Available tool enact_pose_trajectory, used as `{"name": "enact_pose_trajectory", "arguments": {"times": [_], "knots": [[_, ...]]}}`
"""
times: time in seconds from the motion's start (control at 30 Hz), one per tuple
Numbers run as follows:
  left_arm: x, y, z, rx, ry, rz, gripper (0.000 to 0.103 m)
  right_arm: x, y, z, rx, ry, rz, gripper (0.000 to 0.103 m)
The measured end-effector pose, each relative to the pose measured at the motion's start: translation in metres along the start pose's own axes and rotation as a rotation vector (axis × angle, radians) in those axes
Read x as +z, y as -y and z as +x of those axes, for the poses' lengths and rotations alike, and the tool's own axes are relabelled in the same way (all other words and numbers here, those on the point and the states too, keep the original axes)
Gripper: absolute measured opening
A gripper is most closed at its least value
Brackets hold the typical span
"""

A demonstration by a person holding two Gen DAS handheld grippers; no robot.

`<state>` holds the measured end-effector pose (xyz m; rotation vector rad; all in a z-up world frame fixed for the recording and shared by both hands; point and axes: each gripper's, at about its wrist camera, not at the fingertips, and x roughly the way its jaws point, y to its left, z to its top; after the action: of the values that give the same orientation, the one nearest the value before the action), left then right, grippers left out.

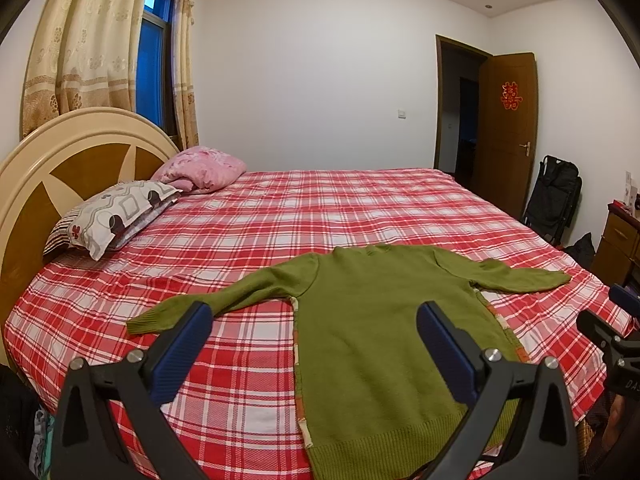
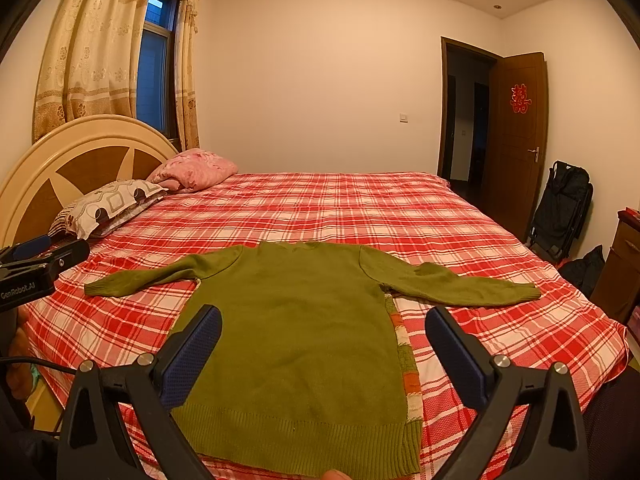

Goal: Fold small clothes

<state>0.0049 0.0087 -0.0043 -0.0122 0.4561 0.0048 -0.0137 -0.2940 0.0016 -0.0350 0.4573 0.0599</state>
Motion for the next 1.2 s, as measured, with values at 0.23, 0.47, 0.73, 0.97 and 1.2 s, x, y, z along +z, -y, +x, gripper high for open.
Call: {"name": "enact_pose_trajectory", "arguments": {"times": [0.23, 0.47, 0.73, 0.97, 1.2], "knots": [[0.0, 0.001, 0.001, 0.001, -0.001, 0.0, 0.103, -0.001, 0.0, 0.001, 0.001, -0.004, 0.0, 0.102], [0.0, 0.0, 0.001, 0.002, -0.002, -0.002, 0.103, -0.001, 0.0, 0.002, 0.003, -0.007, -0.001, 0.102], [-0.002, -0.004, 0.003, 0.004, -0.009, -0.002, 0.103, -0.003, 0.0, 0.004, 0.003, -0.012, -0.001, 0.102], [-0.001, 0.0, 0.023, 0.021, -0.013, 0.028, 0.103, -0.01, 0.019, 0.033, -0.01, -0.022, 0.02, 0.102], [0.008, 0.012, 0.12, 0.054, -0.075, 0.068, 0.103, -0.021, 0.092, 0.141, -0.053, -0.186, 0.139, 0.102]]}}
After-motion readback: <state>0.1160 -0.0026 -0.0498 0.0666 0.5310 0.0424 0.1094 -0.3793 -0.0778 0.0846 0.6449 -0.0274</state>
